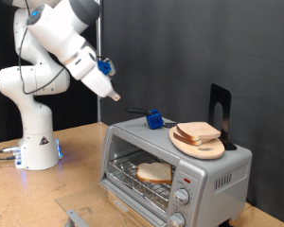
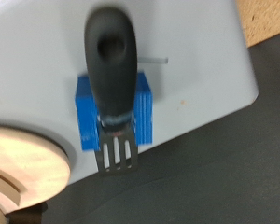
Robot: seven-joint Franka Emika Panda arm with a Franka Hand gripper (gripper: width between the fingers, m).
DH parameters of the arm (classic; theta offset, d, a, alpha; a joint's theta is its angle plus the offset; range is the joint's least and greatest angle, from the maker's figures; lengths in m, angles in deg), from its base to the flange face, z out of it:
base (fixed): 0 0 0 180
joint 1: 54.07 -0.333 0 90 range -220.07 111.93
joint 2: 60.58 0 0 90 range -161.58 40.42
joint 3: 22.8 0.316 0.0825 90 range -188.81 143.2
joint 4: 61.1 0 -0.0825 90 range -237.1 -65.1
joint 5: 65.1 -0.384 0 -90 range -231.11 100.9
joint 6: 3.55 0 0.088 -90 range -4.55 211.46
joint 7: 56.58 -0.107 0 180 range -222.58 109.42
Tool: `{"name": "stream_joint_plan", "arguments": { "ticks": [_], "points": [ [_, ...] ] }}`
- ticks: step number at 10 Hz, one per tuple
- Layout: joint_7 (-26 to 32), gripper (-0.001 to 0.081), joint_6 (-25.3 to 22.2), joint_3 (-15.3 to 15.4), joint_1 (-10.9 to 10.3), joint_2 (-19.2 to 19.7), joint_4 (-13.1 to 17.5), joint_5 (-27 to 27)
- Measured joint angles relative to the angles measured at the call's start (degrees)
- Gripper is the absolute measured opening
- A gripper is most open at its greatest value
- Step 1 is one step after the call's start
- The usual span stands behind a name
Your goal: Make a piece of toast with the oven
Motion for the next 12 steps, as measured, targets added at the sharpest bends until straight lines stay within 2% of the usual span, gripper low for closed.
{"name": "stream_joint_plan", "arguments": {
  "ticks": [2,4,5,7,9,10,12],
  "points": [
    [1.8,0.0806,-3.9,-3.7,2.0,-1.8,-0.6,3.7],
    [2.4,0.0806,-5.1,-4.4,2.5,-2.8,-1.0,4.5],
    [0.0,0.0806,-9.5,-4.6,2.6,-2.0,-0.4,7.1],
    [-5.9,0.0806,-20.7,-6.4,3.5,2.2,2.1,11.6],
    [-9.8,0.0806,-30.8,-9.7,5.2,9.2,5.5,15.1],
    [-11.1,0.0806,-35.8,-10.5,5.7,14.4,9.0,15.9],
    [-9.7,0.0806,-31.7,-10.1,5.7,12.9,7.6,15.2]
  ]
}}
